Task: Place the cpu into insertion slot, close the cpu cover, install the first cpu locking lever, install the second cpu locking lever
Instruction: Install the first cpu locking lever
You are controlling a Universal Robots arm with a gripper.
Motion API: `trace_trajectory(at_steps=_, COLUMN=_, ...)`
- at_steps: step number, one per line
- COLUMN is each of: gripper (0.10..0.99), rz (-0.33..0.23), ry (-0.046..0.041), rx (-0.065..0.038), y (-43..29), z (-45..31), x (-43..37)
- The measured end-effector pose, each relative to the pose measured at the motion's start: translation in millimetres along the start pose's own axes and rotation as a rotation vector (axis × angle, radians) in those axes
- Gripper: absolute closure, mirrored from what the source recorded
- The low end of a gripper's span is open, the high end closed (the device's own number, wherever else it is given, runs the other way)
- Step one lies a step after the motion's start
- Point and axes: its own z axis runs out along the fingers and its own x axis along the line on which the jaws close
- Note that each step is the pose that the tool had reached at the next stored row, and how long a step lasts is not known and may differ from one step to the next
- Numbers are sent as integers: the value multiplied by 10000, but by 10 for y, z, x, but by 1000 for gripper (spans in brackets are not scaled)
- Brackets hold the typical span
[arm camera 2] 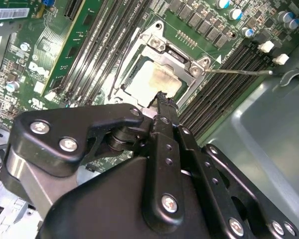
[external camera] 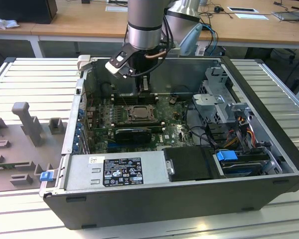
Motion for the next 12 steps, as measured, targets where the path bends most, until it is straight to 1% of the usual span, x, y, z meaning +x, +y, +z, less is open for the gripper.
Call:
trace_trajectory(at_steps=8, gripper=980, rz=0, ry=-3, rx=0, y=1, z=-268, x=0)
trace_trajectory(at_steps=10, gripper=980, rz=-27, ry=-5, rx=0, y=1, z=-275, x=0)
trace_trajectory(at_steps=12, gripper=980, rz=-200, ry=-6, rx=0, y=1, z=-275, x=0)
